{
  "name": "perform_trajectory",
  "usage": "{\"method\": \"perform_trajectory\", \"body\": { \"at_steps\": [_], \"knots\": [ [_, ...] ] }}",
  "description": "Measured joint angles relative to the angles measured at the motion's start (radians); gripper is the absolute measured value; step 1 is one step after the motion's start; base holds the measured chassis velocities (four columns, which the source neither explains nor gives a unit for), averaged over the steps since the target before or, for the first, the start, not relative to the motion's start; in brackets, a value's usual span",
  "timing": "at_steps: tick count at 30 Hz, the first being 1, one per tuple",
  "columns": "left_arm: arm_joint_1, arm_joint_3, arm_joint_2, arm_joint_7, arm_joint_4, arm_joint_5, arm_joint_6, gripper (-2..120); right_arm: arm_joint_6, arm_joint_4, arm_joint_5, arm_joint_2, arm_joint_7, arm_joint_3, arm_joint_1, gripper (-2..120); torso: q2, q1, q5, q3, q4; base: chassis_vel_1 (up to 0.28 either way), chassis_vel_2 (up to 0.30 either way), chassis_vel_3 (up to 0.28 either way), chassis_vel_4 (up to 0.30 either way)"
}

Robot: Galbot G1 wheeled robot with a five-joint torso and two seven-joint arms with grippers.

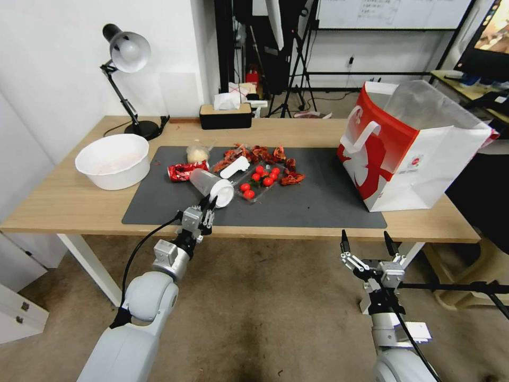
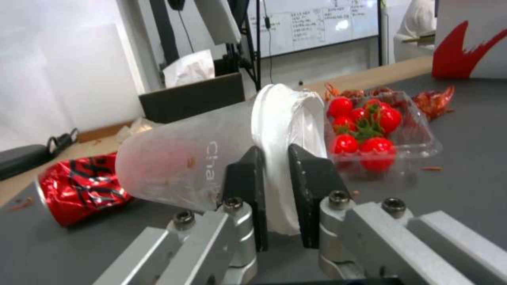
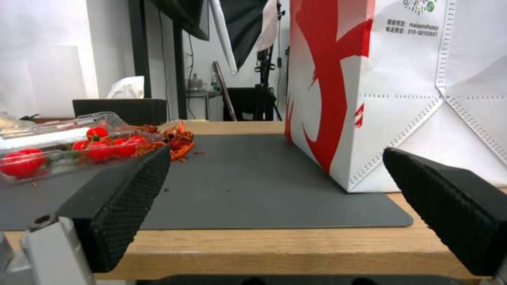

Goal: Pick up the trash from the table and place it into the takeout bag.

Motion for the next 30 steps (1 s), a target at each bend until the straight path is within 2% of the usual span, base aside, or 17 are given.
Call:
{"method": "perform_trajectory", "body": {
  "at_steps": [13,22,24,25,27,30],
  "knots": [
    [-0.014,-0.01,0.036,0.004,-0.072,-0.053,-0.013,10,0.001,0.003,-0.001,0.005,0.0,0.0,0.003,100,0.0,0.0,0.0001,0.0,0.0001,0.0,0.0,0.0,0.0],
    [-0.07,0.046,0.103,0.037,-0.107,-0.207,-0.023,10,0.001,0.006,-0.001,0.005,-0.001,0.0,0.001,100,0.0,0.0,0.0,0.0,0.0,0.0,0.0,0.0,0.0],
    [-0.115,0.075,0.14,0.062,-0.111,-0.275,-0.028,10,0.002,0.008,-0.001,0.005,-0.001,0.0,0.0,100,0.0,0.0,0.0,0.0,0.0,0.0,0.0,0.0,0.0],
    [-0.173,0.112,0.177,0.078,-0.111,-0.349,-0.029,10,0.002,0.012,-0.001,0.005,-0.001,0.0,0.001,100,0.0,0.0,-0.0002,0.0,0.0001,0.0,0.0,0.0,0.0],
    [-0.214,0.137,0.197,0.082,-0.11,-0.389,-0.028,10,0.001,0.014,-0.002,0.005,-0.001,0.001,0.002,100,0.0,0.0,0.0,0.0,0.0001,0.0,0.0,0.0,0.0],
    [-0.396,0.279,0.255,0.092,-0.079,-0.512,-0.028,10,-0.013,0.023,-0.002,-0.01,0.003,0.005,0.008,99,0.0,0.0,0.0002,0.0,-0.0002,0.0,0.0,0.0,0.0]
  ]
}}
